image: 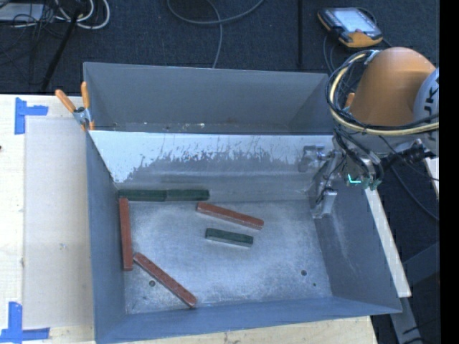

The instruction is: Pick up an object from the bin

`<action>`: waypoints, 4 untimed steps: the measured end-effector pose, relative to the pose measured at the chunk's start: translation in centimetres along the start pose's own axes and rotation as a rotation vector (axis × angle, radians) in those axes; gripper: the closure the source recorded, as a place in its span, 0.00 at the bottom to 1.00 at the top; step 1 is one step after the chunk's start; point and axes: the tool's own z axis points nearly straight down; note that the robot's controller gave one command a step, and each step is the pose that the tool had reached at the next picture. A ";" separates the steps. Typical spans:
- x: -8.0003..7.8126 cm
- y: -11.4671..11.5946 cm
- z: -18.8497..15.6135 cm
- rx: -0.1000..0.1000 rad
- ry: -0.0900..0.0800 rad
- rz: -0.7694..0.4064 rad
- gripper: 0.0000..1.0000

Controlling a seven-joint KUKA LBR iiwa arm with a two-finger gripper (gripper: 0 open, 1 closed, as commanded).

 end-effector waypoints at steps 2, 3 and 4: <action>1.5 6.2 6.9 0.001 -0.005 -0.182 1.00; 1.4 6.2 6.8 0.001 -0.007 -0.184 0.00; 1.4 6.2 6.8 0.001 -0.007 -0.184 0.00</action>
Offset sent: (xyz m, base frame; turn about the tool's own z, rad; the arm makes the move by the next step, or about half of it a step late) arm -0.0148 0.0603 -0.0671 -0.1827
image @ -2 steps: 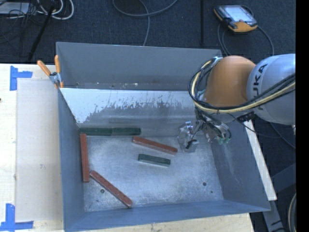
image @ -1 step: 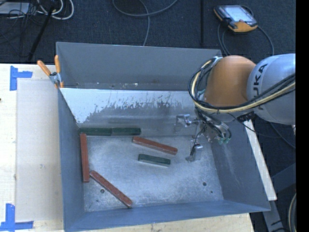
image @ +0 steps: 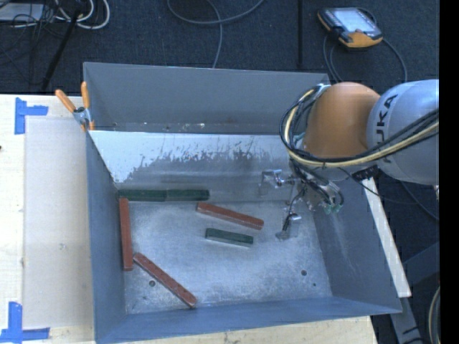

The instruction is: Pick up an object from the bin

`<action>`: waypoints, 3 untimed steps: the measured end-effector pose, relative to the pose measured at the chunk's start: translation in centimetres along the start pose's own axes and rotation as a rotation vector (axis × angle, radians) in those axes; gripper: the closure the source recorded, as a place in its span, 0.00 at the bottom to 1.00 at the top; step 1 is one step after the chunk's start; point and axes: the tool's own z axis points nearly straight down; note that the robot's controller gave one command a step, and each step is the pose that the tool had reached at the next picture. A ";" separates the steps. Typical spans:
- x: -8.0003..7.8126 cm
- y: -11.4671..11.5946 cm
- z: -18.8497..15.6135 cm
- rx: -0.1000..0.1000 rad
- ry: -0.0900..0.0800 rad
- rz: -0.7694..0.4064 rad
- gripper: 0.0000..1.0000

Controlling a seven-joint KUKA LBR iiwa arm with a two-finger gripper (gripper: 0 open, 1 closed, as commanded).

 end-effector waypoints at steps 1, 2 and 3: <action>-0.3 5.1 2.0 0.001 -0.001 0.009 0.00; -2.0 4.4 4.5 -0.005 -0.002 0.094 1.00; -2.0 4.4 4.5 -0.004 -0.002 0.093 1.00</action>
Offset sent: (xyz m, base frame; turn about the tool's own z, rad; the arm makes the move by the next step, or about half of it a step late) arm 0.0094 0.0437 -0.0495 0.0950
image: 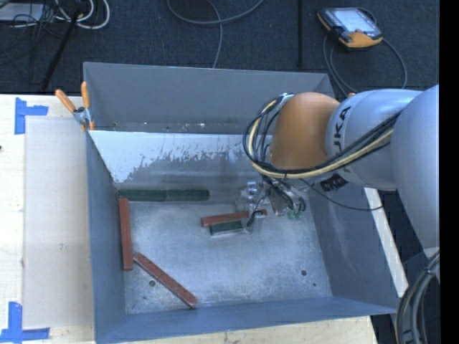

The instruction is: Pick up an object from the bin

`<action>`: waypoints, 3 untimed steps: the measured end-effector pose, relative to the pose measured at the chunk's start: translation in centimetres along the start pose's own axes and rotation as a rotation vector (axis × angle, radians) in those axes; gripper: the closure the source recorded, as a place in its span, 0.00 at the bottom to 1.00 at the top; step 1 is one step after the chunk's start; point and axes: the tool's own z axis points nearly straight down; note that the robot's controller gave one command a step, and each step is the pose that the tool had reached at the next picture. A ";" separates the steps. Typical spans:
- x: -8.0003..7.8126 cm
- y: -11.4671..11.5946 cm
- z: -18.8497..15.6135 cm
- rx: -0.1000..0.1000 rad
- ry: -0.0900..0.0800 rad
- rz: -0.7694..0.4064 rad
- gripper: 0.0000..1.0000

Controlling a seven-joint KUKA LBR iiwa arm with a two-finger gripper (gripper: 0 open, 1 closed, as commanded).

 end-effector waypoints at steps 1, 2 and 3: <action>1.0 2.9 -0.2 0.012 -0.013 -0.075 1.00; 6.5 0.3 -0.3 0.005 0.003 -0.293 0.00; 6.5 0.3 -0.2 0.004 0.003 -0.295 1.00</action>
Offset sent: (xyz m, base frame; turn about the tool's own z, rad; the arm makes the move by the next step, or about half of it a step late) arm -0.0652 -0.0025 0.0027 -0.2951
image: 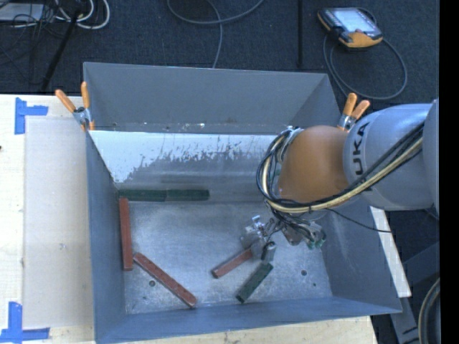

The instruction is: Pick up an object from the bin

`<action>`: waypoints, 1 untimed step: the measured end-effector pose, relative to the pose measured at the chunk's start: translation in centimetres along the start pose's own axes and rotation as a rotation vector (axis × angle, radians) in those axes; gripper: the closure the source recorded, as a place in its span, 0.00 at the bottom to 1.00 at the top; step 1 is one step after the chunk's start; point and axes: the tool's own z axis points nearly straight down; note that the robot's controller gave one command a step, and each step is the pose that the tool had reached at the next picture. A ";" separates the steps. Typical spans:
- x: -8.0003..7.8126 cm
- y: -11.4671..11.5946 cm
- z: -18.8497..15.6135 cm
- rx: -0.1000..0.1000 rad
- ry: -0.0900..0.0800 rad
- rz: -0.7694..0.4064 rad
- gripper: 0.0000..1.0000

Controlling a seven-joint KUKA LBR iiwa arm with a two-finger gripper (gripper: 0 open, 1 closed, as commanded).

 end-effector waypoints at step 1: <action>0.0 0.0 0.0 0.000 0.000 0.000 1.00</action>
Offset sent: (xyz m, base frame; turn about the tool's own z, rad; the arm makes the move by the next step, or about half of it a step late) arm -0.0027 0.0393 0.1327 -0.0976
